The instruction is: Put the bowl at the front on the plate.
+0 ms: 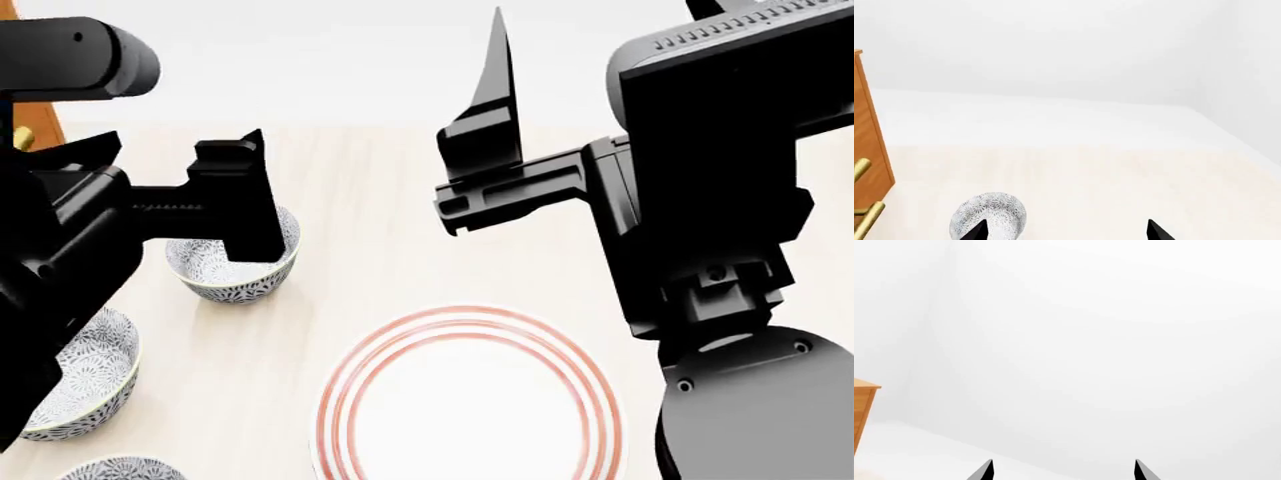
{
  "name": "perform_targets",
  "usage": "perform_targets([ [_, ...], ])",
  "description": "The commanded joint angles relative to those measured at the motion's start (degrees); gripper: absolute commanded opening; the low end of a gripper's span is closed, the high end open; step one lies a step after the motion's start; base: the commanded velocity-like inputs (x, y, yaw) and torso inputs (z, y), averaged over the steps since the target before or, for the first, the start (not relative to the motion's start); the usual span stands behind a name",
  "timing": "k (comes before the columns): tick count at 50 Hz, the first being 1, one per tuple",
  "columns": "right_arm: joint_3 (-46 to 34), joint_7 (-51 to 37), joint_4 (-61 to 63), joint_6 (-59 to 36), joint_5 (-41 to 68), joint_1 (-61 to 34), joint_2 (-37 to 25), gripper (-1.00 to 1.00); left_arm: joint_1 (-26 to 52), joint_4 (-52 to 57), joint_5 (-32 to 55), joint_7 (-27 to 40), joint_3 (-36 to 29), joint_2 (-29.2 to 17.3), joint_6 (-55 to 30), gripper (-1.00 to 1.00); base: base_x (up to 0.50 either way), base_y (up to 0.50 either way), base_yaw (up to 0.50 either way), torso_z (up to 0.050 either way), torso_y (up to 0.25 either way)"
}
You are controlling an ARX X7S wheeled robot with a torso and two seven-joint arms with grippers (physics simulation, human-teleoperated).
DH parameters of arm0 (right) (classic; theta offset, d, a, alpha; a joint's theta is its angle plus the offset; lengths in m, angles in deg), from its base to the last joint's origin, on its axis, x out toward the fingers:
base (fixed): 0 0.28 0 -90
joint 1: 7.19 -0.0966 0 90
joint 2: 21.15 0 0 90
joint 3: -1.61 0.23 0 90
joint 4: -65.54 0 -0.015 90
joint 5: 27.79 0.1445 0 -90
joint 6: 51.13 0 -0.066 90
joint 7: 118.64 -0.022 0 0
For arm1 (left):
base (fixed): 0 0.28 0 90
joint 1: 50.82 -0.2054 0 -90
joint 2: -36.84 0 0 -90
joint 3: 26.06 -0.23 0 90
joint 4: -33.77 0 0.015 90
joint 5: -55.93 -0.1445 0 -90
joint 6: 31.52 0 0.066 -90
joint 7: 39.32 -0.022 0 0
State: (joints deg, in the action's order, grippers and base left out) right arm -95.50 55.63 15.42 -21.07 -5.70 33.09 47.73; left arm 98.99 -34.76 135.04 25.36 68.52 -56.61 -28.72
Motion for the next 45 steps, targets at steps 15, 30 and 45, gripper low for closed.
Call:
perform_targets([
  [15, -0.16, -0.43, -0.14, 1.18, 0.11, 0.73, -0.41, 1.00, 0.48, -9.75, 22.94, 19.10, -6.10, -4.91, 2.56, 1.00, 0.00, 0.00, 0.00, 0.000, 0.000],
  [30, -0.33, -0.70, -0.04, 1.20, 0.30, 0.71, -0.69, 1.00, -1.25, -11.26, 28.45, 22.40, -10.48, -8.12, 6.10, 1.00, 0.00, 0.00, 0.00, 0.000, 0.000],
  [45, -0.54, -1.06, -0.12, 1.60, 0.34, 0.97, -0.84, 1.00, -3.39, -11.35, 31.86, 22.90, -14.70, -10.80, 9.77, 1.00, 0.00, 0.00, 0.00, 0.000, 0.000],
])
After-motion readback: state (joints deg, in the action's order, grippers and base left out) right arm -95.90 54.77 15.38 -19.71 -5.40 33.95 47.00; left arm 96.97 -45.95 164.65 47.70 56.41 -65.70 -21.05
